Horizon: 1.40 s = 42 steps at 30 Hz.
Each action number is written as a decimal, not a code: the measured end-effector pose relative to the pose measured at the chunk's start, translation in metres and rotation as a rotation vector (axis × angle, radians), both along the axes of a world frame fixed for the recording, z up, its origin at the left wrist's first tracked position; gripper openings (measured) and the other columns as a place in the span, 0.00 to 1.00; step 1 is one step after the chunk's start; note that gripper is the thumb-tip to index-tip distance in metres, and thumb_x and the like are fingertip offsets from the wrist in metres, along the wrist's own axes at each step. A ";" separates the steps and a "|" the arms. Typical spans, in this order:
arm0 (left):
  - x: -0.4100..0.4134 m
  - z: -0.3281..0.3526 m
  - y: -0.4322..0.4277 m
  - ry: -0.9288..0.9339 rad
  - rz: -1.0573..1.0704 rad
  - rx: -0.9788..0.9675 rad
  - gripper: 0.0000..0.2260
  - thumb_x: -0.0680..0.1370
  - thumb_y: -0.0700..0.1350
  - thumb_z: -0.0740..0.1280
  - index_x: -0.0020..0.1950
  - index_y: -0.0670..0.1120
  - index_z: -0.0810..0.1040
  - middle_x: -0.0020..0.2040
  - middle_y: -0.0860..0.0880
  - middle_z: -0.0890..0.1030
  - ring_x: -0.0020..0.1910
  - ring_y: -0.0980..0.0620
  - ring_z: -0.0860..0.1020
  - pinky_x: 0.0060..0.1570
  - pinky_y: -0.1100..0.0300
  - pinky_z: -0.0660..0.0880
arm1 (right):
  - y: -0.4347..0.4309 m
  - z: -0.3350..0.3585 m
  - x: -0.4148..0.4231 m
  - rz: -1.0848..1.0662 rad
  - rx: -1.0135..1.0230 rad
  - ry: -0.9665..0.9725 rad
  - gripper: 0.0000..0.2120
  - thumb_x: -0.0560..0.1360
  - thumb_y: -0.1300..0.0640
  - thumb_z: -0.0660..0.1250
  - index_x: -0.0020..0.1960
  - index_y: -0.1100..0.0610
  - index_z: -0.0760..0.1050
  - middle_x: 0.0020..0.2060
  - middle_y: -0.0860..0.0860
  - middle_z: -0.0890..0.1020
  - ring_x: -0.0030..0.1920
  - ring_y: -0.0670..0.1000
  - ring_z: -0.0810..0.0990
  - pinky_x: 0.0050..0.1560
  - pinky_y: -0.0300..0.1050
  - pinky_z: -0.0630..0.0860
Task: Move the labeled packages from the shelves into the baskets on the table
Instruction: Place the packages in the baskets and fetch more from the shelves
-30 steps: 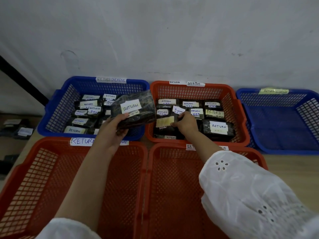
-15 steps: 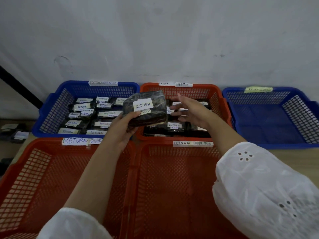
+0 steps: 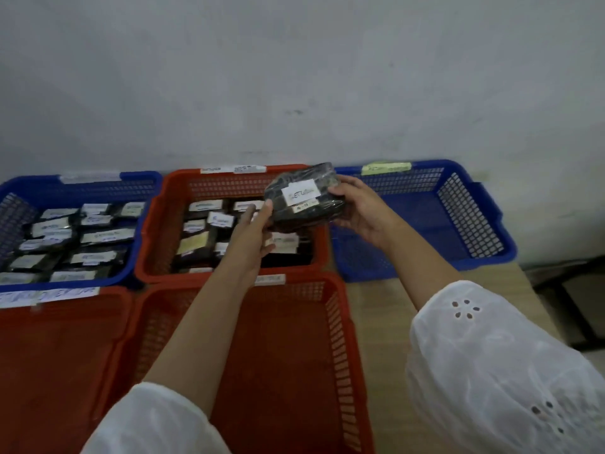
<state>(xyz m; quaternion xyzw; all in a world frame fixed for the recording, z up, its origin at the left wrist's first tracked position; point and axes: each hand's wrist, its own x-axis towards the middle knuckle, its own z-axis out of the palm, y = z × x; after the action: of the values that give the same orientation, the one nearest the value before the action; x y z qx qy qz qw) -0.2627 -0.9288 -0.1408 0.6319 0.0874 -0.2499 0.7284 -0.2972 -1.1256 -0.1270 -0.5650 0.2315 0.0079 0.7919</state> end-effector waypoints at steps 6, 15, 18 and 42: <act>-0.011 -0.036 -0.097 -0.201 -0.075 0.399 0.24 0.80 0.51 0.62 0.75 0.50 0.61 0.72 0.46 0.67 0.69 0.47 0.66 0.67 0.52 0.65 | -0.102 -0.031 -0.016 -0.336 0.066 0.116 0.13 0.76 0.57 0.64 0.59 0.56 0.69 0.42 0.51 0.78 0.38 0.48 0.77 0.30 0.39 0.73; -0.022 -0.063 -0.121 -0.421 -0.166 0.802 0.35 0.78 0.45 0.64 0.78 0.50 0.46 0.75 0.42 0.58 0.74 0.41 0.55 0.72 0.44 0.55 | -0.109 -0.091 0.023 -0.227 -0.015 0.311 0.19 0.77 0.58 0.65 0.67 0.59 0.69 0.58 0.57 0.76 0.52 0.56 0.77 0.45 0.48 0.74; -0.021 -0.062 -0.118 -0.415 -0.187 0.795 0.33 0.79 0.43 0.62 0.78 0.52 0.45 0.75 0.43 0.58 0.74 0.41 0.53 0.71 0.46 0.51 | -0.102 -0.103 0.039 -0.256 -0.071 0.304 0.16 0.78 0.59 0.64 0.66 0.59 0.70 0.60 0.57 0.76 0.57 0.58 0.76 0.59 0.54 0.75; -0.015 -0.005 0.065 -0.765 -0.269 0.760 0.16 0.78 0.44 0.64 0.66 0.49 0.73 0.61 0.43 0.74 0.63 0.43 0.70 0.63 0.47 0.69 | 0.089 -0.014 -0.016 -0.346 -0.868 0.073 0.34 0.74 0.50 0.67 0.75 0.49 0.56 0.72 0.52 0.64 0.71 0.57 0.58 0.68 0.57 0.58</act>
<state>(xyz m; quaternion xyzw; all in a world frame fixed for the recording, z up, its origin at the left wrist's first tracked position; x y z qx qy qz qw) -0.2775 -0.8637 -0.1456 0.9014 -0.1808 -0.0441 0.3909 -0.3134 -1.0369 -0.1410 -0.7964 0.3319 -0.2018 0.4636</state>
